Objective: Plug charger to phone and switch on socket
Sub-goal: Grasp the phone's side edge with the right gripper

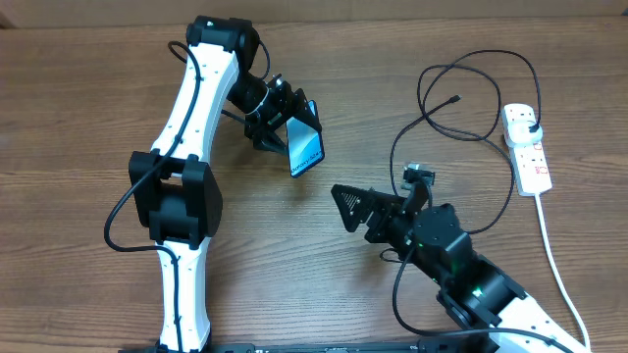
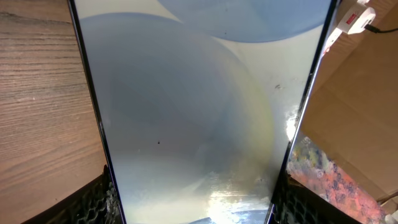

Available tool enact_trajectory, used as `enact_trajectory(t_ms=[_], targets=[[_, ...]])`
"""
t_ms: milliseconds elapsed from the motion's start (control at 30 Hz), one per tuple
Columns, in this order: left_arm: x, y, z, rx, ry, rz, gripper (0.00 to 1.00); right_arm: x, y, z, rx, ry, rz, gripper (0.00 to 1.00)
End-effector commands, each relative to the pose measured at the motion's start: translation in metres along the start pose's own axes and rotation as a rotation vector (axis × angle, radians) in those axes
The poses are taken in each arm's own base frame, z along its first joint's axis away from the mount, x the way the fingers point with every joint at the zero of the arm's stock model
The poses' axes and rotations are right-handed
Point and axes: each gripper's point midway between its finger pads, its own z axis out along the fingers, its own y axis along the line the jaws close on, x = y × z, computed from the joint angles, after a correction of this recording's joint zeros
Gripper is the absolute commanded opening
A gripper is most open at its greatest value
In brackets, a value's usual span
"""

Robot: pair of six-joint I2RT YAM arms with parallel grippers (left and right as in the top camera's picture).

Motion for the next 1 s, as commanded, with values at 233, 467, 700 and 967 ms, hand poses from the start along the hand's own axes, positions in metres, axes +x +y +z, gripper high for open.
enact_trajectory(t_ms=[233, 467, 700, 967], targets=[[0.002, -0.012, -0.005, 0.039, -0.005, -0.049, 0.57, -0.004, 0.021, 0.055, 0.091, -0.123, -0.071, 0.99], [0.001, -0.013, -0.005, 0.041, -0.011, -0.044, 0.57, -0.003, 0.008, 0.089, 0.090, -0.187, 0.078, 1.00], [-0.001, -0.010, -0.005, 0.024, -0.019, -0.043, 0.56, -0.002, 0.011, 0.112, 0.066, -0.200, 0.122, 0.97], [0.000, -0.008, -0.001, -0.011, -0.024, -0.033, 0.56, -0.012, 0.026, 0.123, 0.045, -0.220, 0.119, 0.88]])
